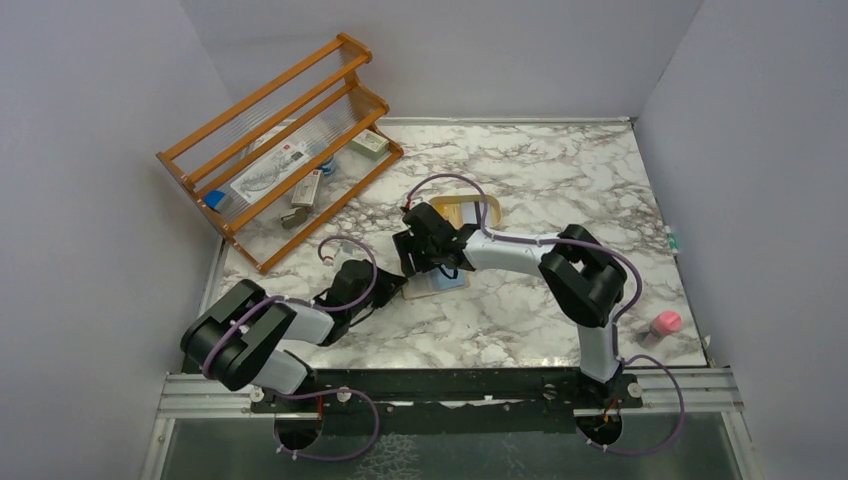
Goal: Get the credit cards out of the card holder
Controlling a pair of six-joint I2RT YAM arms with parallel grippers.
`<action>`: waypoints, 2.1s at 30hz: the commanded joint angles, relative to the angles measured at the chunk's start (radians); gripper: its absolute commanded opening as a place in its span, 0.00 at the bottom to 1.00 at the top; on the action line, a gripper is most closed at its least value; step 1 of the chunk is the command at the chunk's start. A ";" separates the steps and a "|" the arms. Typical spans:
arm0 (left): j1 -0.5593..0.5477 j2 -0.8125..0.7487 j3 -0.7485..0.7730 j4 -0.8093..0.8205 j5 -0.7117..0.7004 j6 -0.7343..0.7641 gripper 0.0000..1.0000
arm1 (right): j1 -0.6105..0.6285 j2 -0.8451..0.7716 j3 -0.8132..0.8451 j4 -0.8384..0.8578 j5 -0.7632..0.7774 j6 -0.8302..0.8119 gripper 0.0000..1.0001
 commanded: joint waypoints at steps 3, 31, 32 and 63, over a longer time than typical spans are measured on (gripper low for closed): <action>0.000 0.103 -0.068 0.146 0.097 -0.112 0.21 | -0.030 0.094 -0.086 -0.088 -0.105 0.043 0.68; 0.000 0.062 -0.147 0.232 0.032 -0.128 0.00 | -0.052 0.095 -0.105 -0.100 -0.065 -0.022 0.68; 0.000 0.065 -0.145 0.232 0.032 -0.123 0.00 | -0.052 0.091 -0.102 -0.107 -0.052 -0.032 0.68; -0.001 0.049 -0.139 0.221 0.018 -0.091 0.00 | 0.019 -0.004 -0.032 -0.364 0.423 -0.185 0.70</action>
